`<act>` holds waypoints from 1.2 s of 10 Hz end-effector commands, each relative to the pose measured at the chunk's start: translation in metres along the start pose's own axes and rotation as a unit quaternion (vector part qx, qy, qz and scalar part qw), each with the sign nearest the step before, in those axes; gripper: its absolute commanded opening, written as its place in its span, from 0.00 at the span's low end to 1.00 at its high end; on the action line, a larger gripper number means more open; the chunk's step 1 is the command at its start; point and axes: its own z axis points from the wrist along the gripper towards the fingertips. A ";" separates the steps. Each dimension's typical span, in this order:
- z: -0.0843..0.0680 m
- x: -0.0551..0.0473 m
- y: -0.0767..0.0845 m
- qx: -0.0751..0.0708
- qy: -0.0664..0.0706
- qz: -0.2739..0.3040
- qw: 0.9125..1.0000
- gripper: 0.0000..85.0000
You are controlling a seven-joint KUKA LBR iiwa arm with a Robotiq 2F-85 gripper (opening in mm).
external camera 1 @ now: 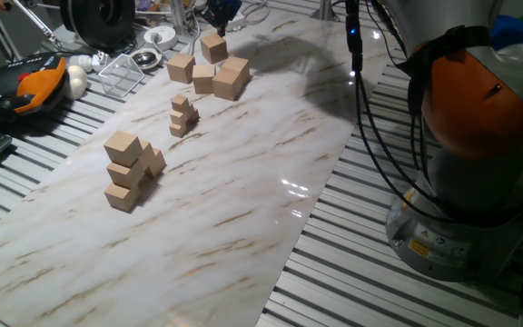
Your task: Stack the blocks into a pyramid shape
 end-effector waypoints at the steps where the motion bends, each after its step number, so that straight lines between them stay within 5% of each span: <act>1: 0.001 -0.003 -0.001 -0.001 0.001 0.001 1.000 0.00; 4: 0.002 -0.007 -0.001 -0.008 0.002 0.003 1.000 0.00; 5: 0.002 -0.007 0.000 -0.007 -0.005 0.013 1.000 0.40; 6: 0.002 -0.007 0.000 -0.003 -0.011 0.015 1.000 1.00; 12: 0.005 -0.008 0.003 0.003 -0.022 0.033 0.999 1.00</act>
